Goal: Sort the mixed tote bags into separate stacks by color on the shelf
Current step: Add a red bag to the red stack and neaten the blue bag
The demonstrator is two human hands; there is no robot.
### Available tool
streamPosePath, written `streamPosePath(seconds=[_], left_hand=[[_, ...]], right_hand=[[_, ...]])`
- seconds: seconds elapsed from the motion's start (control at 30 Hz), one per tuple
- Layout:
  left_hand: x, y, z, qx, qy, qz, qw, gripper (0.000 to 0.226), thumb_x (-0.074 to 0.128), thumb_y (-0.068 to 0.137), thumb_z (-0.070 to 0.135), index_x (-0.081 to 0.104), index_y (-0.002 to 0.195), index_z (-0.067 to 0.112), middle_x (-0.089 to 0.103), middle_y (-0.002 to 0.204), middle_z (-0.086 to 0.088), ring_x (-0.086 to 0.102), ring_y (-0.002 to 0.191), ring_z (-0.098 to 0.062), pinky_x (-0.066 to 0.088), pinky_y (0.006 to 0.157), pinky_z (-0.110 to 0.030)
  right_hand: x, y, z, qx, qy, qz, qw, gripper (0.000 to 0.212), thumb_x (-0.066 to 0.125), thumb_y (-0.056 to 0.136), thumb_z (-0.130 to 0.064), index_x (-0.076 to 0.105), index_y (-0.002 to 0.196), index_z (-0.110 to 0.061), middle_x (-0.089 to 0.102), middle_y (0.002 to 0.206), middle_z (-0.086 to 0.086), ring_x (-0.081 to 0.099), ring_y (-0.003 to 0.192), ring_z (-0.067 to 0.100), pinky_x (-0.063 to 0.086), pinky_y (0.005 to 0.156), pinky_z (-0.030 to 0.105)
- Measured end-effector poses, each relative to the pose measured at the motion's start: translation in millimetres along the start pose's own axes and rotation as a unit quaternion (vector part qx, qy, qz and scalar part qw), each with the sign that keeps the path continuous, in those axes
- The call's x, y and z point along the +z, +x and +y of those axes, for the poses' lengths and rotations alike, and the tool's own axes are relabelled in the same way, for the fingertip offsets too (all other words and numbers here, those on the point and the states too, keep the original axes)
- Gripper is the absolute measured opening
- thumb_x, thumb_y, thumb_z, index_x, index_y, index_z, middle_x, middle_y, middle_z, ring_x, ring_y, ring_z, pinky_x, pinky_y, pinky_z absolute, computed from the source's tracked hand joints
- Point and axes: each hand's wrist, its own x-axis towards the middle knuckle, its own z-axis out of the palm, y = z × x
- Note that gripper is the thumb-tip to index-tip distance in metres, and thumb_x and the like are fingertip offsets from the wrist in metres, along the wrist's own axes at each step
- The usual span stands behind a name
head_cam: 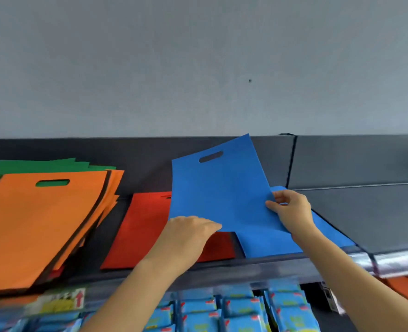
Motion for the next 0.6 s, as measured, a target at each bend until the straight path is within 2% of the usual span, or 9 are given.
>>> streamPosePath(seconds=[0.03, 0.1, 0.2, 0.27, 0.37, 0.4, 0.47, 0.53, 0.6], left_hand=[[6.2, 9.6, 11.0, 0.006, -0.011, -0.002, 1.000, 0.041, 0.061, 0.058, 0.010, 0.072, 0.089, 0.034, 0.071, 0.077, 0.016, 0.067, 0.065, -0.008, 0.047, 0.044, -0.024], [23.2, 30.9, 34.1, 0.009, -0.035, -0.011, 0.999, 0.041, 0.052, 0.071, 0.000, 0.068, 0.099, 0.026, 0.071, 0.091, 0.007, 0.067, 0.082, -0.018, 0.051, 0.059, -0.032], [44.8, 56.7, 62.4, 0.018, -0.066, -0.026, 0.997, 0.051, 0.043, 0.083, -0.005, 0.058, 0.122, 0.023, 0.066, 0.114, 0.000, 0.060, 0.104, -0.025, 0.050, 0.079, -0.040], [53.2, 71.3, 79.1, 0.028, -0.076, -0.044, 0.996, 0.056, 0.041, 0.087, -0.006, 0.051, 0.133, 0.025, 0.062, 0.123, 0.001, 0.056, 0.111, -0.024, 0.048, 0.085, -0.041], [70.5, 84.9, 96.7, 0.028, -0.086, -0.077, 0.993, 0.054, 0.039, 0.090, -0.005, 0.049, 0.134, 0.025, 0.061, 0.125, -0.001, 0.055, 0.113, -0.024, 0.047, 0.087, -0.041], [76.3, 87.6, 100.5, 0.027, -0.090, -0.098, 0.991, 0.048, 0.040, 0.091, -0.001, 0.053, 0.130, 0.023, 0.062, 0.122, -0.002, 0.056, 0.111, -0.026, 0.047, 0.086, -0.042], [83.3, 91.7, 105.0, 0.017, -0.081, -0.153, 0.985, 0.026, 0.041, 0.098, 0.020, 0.060, 0.116, 0.019, 0.065, 0.114, -0.003, 0.057, 0.106, -0.027, 0.048, 0.081, -0.043], [87.7, 93.3, 104.6, -0.001, -0.107, -0.197, 0.975, 0.040, 0.035, 0.097, 0.044, 0.063, 0.107, 0.018, 0.065, 0.113, 0.000, 0.056, 0.108, -0.024, 0.048, 0.083, -0.043], [87.5, 93.1, 102.8, -0.012, -0.151, -0.212, 0.966, 0.049, 0.031, 0.095, 0.052, 0.065, 0.109, 0.020, 0.064, 0.119, 0.001, 0.053, 0.113, -0.021, 0.046, 0.089, -0.043]], right_hand=[[-13.2, 6.3, 6.6, -0.001, -0.014, 0.010, 1.000, 0.010, 0.068, 0.083, -0.008, 0.067, 0.093, -0.009, 0.064, 0.091, 0.004, 0.063, 0.083, 0.025, 0.055, 0.075, 0.040], [-40.2, 17.9, 20.6, -0.002, -0.045, 0.024, 0.999, 0.013, 0.068, 0.083, -0.007, 0.068, 0.096, -0.008, 0.064, 0.090, 0.004, 0.060, 0.082, 0.024, 0.052, 0.075, 0.036], [-72.0, 33.8, 38.8, -0.007, -0.099, 0.028, 0.995, 0.009, 0.069, 0.081, -0.005, 0.066, 0.087, -0.012, 0.064, 0.084, 0.002, 0.060, 0.082, 0.024, 0.052, 0.080, 0.038], [-88.8, 44.3, 50.1, -0.007, -0.126, 0.026, 0.992, 0.011, 0.070, 0.080, -0.004, 0.067, 0.085, -0.013, 0.062, 0.077, -0.003, 0.060, 0.081, 0.024, 0.052, 0.082, 0.038], [-104.2, 60.6, 68.7, -0.009, -0.179, 0.018, 0.984, 0.015, 0.072, 0.079, -0.007, 0.070, 0.093, -0.009, 0.065, 0.084, 0.002, 0.060, 0.083, 0.024, 0.051, 0.083, 0.036], [-106.6, 65.6, 75.2, -0.008, -0.206, 0.010, 0.978, 0.016, 0.073, 0.078, -0.010, 0.070, 0.094, -0.009, 0.066, 0.088, 0.004, 0.060, 0.084, 0.024, 0.050, 0.081, 0.035], [-108.7, 72.2, 85.1, 0.007, -0.266, -0.014, 0.964, 0.016, 0.074, 0.078, -0.016, 0.069, 0.092, -0.014, 0.065, 0.088, 0.002, 0.059, 0.084, 0.025, 0.047, 0.076, 0.031], [-109.1, 74.9, 88.8, 0.021, -0.351, -0.041, 0.935, 0.014, 0.074, 0.077, -0.023, 0.063, 0.079, -0.015, 0.061, 0.079, 0.002, 0.058, 0.076, 0.027, 0.044, 0.064, 0.029], [-108.3, 76.9, 89.0, 0.025, -0.438, -0.058, 0.897, 0.031, 0.074, 0.077, -0.030, 0.052, 0.068, -0.010, 0.055, 0.069, 0.003, 0.053, 0.065, 0.025, 0.036, 0.051, 0.026]])
